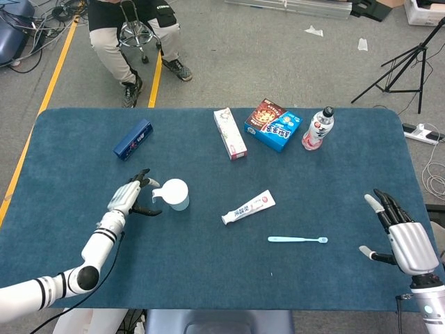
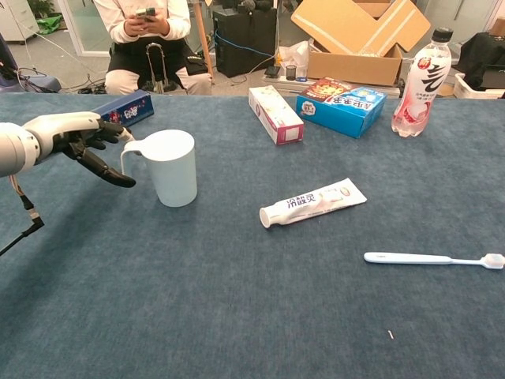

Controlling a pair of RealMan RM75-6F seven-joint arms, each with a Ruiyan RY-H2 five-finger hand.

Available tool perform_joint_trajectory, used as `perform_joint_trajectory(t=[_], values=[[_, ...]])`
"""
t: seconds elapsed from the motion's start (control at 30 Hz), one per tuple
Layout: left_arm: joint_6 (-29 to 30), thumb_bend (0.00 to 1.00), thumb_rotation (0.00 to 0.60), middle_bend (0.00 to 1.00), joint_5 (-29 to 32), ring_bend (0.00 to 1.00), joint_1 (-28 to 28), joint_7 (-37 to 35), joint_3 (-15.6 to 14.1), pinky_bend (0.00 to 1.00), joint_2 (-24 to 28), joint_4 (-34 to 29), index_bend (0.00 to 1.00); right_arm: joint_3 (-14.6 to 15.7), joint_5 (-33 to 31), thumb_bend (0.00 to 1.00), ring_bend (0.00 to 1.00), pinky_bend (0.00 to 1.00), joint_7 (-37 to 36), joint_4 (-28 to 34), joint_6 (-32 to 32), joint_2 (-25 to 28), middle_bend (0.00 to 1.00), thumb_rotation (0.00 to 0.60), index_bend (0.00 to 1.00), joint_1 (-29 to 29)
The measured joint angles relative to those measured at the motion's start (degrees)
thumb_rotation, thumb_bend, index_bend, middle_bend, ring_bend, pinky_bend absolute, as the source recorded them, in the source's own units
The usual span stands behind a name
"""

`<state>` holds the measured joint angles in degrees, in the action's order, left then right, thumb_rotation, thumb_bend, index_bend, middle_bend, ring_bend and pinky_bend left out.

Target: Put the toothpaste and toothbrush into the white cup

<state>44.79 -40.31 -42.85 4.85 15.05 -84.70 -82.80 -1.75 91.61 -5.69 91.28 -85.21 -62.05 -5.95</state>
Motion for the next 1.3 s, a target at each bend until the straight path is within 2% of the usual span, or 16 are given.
perform_joint_trajectory(t=[0.4, 0.77, 1.3], values=[[1.7, 0.0, 0.6, 0.0, -0.3, 0.0, -0.6, -0.6, -0.1, 0.0, -3.8, 4.4, 0.39, 0.4, -0.4, 0.0, 0.0, 0.27, -0.6, -1.0, 0.7, -0.5, 0.0, 0.6, 0.0, 0.0], [3.4, 0.0, 0.6, 0.0, 0.4, 0.0, -0.8, 0.8, 0.1, 0.0, -6.2, 5.9, 0.48, 0.6, -0.4, 0.0, 0.0, 0.27, -0.9, -1.2, 0.7, -0.7, 0.0, 0.6, 0.0, 0.1], [2.6, 0.0, 0.6, 0.0, 3.4, 0.0, -1.1, -0.3, 2.6, 0.0, -7.5, 6.4, 0.59, 0.7, -0.6, 0.0, 0.0, 0.27, -1.3, -1.6, 1.3, -0.9, 0.0, 0.6, 0.0, 0.0]])
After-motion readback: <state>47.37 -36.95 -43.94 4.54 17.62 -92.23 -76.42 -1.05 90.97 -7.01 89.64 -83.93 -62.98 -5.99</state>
